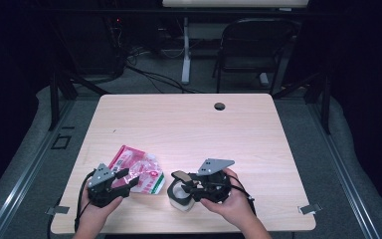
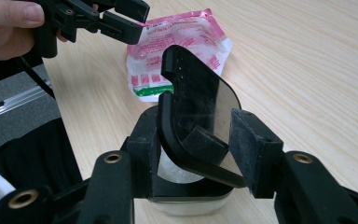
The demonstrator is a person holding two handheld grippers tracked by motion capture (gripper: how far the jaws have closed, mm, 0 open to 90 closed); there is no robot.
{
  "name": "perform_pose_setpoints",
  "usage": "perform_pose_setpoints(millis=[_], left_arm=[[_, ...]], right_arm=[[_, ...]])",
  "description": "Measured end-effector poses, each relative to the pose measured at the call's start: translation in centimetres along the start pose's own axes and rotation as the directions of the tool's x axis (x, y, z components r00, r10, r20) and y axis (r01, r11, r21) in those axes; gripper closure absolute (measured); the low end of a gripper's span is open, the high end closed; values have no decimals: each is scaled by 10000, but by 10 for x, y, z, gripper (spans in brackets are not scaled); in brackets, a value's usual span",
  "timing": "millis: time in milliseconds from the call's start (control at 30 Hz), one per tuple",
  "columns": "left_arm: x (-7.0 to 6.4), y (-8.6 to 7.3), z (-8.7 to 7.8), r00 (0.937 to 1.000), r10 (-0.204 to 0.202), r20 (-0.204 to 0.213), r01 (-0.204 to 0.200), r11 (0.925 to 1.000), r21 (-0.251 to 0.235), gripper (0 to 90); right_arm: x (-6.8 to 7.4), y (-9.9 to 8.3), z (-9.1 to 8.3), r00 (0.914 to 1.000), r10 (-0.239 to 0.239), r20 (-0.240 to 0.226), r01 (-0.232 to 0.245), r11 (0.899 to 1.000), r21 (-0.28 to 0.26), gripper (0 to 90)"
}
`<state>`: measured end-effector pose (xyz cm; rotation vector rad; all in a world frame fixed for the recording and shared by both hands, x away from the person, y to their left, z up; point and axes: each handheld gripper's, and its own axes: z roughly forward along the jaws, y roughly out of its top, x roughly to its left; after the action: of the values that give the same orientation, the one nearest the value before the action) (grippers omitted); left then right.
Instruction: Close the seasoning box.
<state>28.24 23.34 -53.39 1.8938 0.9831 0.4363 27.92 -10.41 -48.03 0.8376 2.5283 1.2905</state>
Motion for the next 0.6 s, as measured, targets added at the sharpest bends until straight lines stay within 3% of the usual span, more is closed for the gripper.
perform_pose_setpoints(millis=[267, 600], left_arm=[[2, 0, -1, 10000, -29, -75, 30, 10000, 53, 448], [0, -2, 2, 9999, 98, -91, -97, 9999, 80, 440]], right_arm=[[1, 0, 3, 9996, -6, -274, 7, 10000, 56, 465], [5, -1, 8, 9991, -382, -198, 388, 9989, 277, 430]])
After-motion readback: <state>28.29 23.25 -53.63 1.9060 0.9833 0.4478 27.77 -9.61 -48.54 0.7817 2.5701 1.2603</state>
